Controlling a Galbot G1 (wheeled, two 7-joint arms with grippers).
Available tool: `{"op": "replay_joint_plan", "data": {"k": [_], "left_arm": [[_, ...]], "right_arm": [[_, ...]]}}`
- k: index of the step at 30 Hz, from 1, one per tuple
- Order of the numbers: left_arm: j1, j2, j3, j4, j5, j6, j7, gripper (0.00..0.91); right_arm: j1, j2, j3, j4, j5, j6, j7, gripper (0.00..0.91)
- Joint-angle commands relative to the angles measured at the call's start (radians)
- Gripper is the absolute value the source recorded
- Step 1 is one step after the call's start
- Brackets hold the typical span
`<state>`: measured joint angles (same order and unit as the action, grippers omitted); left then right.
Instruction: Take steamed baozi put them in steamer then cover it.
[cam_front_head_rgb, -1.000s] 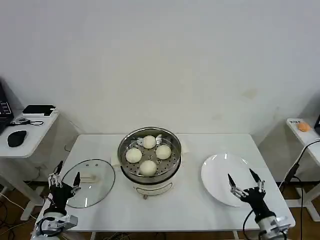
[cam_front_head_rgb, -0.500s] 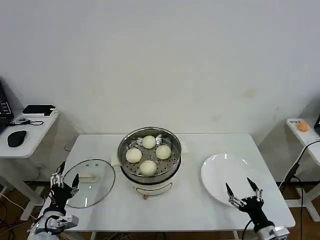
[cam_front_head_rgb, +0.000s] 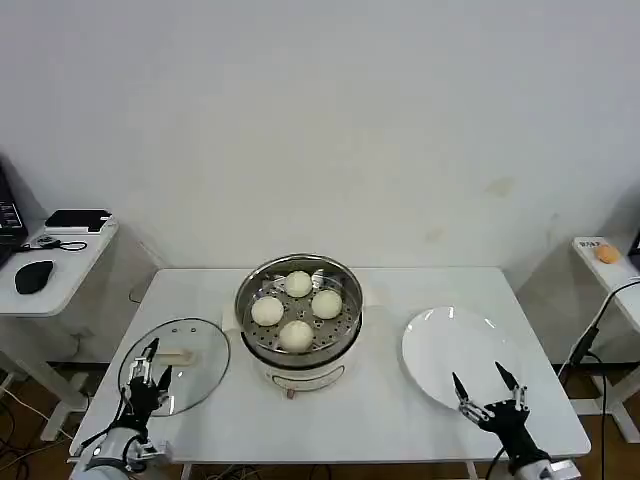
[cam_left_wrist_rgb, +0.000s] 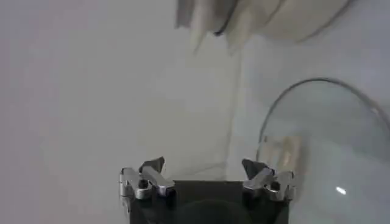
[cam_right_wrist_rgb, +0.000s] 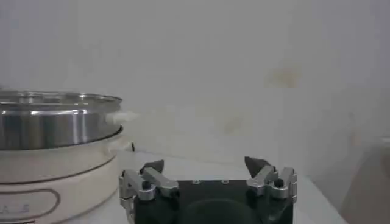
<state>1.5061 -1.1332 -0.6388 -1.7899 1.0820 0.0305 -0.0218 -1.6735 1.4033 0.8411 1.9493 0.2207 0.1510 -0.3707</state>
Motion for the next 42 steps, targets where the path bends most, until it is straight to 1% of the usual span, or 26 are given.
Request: {"op": "replay_joint_plan", "data": {"k": [1,15,37,38,39,40,41,42], "left_arm": [[-0.1,0.019,0.056,0.145,0.065,-0.001,0.01,0.907],[-0.239,0.037,0.075,0.274,0.054,0.0,0.013,0.907],[-0.31,0.041,0.103,0.35,0.05,-0.003,0.013,0.907],[-0.314,0.041,0.106,0.356,0.053,-0.004,0.014,0.897],[-0.317,0.041,0.107,0.361,0.054,-0.004,0.013,0.786],[-0.324,0.039,0.109,0.37,0.058,-0.004,0.011,0.474],[-0.328,0.037,0.11,0.38,0.062,-0.005,0.009,0.333],[-0.332,0.037,0.111,0.386,0.066,-0.005,0.008,0.071]], "right_arm": [[-0.007,0.006,-0.003,0.001,-0.005,0.003,-0.003,0.907],[-0.016,0.022,-0.007,-0.005,-0.022,0.008,-0.005,0.907],[-0.027,0.043,-0.011,0.01,-0.035,0.016,-0.009,0.907],[-0.027,0.044,-0.011,0.01,-0.036,0.016,-0.009,0.907],[-0.027,0.045,-0.011,0.01,-0.036,0.016,-0.009,0.907],[-0.026,0.045,-0.011,0.009,-0.036,0.016,-0.008,0.907],[-0.025,0.046,-0.011,0.008,-0.036,0.016,-0.008,0.907],[-0.025,0.046,-0.011,0.008,-0.036,0.016,-0.008,0.907]]}}
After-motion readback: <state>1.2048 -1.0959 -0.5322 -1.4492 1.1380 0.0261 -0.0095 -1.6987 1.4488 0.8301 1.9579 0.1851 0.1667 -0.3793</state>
